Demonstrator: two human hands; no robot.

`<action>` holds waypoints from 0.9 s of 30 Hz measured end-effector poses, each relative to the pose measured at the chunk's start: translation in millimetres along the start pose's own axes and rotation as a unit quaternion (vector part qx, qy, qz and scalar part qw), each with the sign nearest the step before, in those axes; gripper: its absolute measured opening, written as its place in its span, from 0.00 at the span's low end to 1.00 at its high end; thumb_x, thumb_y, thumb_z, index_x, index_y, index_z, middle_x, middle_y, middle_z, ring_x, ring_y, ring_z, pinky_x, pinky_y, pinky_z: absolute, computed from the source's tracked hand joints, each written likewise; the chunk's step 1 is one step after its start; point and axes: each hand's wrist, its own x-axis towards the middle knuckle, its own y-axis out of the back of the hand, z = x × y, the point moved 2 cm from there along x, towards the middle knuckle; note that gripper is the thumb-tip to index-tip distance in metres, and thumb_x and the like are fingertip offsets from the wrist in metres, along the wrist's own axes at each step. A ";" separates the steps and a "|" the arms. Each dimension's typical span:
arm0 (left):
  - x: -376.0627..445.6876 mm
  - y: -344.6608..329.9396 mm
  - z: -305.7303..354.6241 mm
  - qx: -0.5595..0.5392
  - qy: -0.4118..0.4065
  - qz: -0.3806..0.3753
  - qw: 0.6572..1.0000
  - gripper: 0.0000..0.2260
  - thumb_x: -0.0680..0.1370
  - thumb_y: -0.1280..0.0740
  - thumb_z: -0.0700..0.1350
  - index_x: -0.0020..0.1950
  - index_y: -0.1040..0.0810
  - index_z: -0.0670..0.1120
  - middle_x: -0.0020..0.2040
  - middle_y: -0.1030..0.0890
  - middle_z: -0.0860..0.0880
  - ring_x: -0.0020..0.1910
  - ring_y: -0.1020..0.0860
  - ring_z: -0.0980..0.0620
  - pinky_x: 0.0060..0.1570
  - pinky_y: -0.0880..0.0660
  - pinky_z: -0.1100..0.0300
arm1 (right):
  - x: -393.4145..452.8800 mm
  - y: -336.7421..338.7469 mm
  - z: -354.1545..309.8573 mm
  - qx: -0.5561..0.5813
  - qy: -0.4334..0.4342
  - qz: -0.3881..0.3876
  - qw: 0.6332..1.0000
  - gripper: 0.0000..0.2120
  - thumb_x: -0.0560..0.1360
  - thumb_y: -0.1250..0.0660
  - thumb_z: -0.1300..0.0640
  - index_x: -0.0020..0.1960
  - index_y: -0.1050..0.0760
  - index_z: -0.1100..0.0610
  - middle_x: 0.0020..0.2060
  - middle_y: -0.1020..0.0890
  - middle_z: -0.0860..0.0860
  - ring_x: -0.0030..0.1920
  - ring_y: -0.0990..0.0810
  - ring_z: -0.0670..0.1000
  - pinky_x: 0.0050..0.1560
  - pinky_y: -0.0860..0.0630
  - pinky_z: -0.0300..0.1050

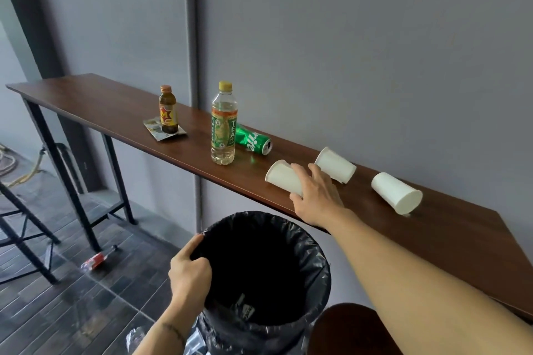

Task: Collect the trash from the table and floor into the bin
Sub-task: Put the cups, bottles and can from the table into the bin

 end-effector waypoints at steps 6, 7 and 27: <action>1.4 -3.7 0.7 -0.007 0.004 -0.005 1.000 0.33 0.71 0.45 0.28 0.69 0.21 0.54 0.52 0.15 0.50 0.26 0.23 0.49 0.26 0.24 0.58 | 6.9 -19.5 2.1 0.077 0.016 0.002 0.997 0.30 0.77 0.37 0.59 0.75 0.42 0.45 0.59 0.32 0.55 0.56 0.26 0.61 0.56 0.25 0.57; 1.8 -4.4 1.3 -0.011 0.004 -0.001 1.000 0.33 0.71 0.45 0.28 0.68 0.21 0.54 0.53 0.16 0.49 0.27 0.22 0.49 0.26 0.23 0.58 | 5.0 -19.5 1.7 0.086 0.025 0.024 0.996 0.30 0.76 0.38 0.60 0.75 0.41 0.45 0.58 0.32 0.55 0.55 0.26 0.60 0.55 0.25 0.56; 6.6 -31.9 7.0 -0.006 -0.016 -0.017 1.000 0.32 0.70 0.45 0.30 0.67 0.20 0.53 0.56 0.15 0.49 0.28 0.23 0.51 0.24 0.27 0.62 | -97.1 -11.2 -1.9 0.156 0.161 0.047 0.973 0.24 0.74 0.36 0.53 0.70 0.32 0.51 0.64 0.31 0.47 0.62 0.28 0.50 0.59 0.25 0.46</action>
